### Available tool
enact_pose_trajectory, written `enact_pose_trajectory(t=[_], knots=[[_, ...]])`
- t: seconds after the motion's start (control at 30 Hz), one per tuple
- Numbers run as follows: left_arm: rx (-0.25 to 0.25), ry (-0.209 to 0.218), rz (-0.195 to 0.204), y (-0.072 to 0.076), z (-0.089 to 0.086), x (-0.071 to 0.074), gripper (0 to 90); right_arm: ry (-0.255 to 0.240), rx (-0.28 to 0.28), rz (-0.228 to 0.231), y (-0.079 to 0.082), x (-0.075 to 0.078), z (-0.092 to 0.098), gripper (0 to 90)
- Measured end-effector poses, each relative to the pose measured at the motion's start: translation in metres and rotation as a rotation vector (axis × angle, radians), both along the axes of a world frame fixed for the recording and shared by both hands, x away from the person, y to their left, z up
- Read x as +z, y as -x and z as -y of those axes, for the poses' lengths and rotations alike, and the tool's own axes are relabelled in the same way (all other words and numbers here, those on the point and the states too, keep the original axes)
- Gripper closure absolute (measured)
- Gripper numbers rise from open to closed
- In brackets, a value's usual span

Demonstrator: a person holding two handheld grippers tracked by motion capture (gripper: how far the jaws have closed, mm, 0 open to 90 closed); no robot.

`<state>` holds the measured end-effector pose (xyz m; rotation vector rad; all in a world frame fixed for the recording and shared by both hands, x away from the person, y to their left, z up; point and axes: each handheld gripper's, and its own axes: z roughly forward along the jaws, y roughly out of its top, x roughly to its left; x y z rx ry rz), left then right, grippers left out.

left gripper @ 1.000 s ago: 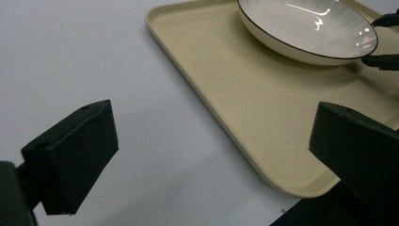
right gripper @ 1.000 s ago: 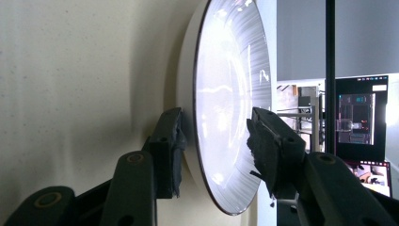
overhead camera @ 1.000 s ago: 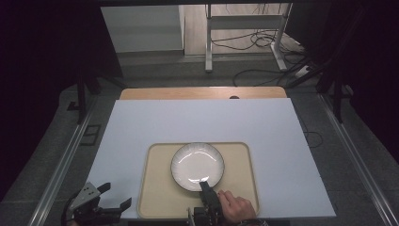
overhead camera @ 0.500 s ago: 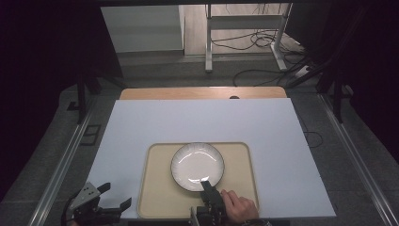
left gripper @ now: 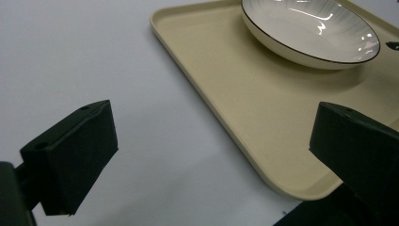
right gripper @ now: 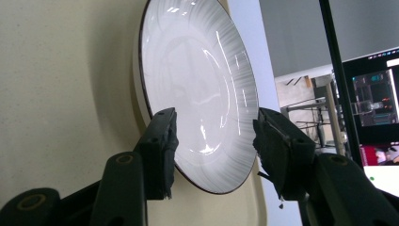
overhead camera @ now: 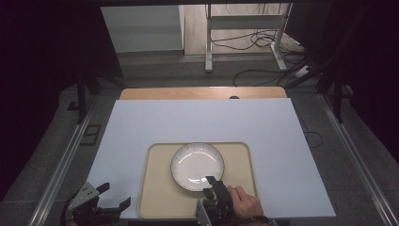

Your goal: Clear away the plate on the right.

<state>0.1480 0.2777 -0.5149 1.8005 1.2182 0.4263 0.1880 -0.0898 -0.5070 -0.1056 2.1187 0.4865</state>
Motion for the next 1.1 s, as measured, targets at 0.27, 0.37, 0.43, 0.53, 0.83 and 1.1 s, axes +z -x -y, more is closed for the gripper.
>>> enact_pose_trajectory(t=[0.27, 0.37, 0.43, 0.53, 0.83, 1.1], knots=[[0.016, -0.007, 0.013, 0.002, 0.001, 0.001, 0.2, -0.062, -0.021, -0.038, -0.005, 0.006, 0.007, 45.0], [0.023, -0.017, 0.016, 0.003, 0.001, 0.001, 0.2, -0.089, -0.026, -0.043, -0.007, 0.008, 0.01, 43.7], [0.03, -0.018, 0.021, 0.004, 0.002, 0.001, 0.0, -0.093, -0.031, -0.061, -0.008, 0.009, 0.012, 43.2], [0.042, -0.021, 0.025, 0.005, 0.002, 0.002, 0.0, -0.107, -0.04, -0.073, -0.01, 0.011, 0.015, 42.5], [0.038, -0.024, 0.027, 0.005, 0.002, 0.002, 0.0, -0.171, -0.066, -0.139, -0.015, 0.015, 0.025, 39.7], [0.029, -0.025, 0.023, 0.004, 0.002, 0.002, 0.0, -0.209, -0.08, -0.192, -0.021, 0.018, 0.035, 37.9]])
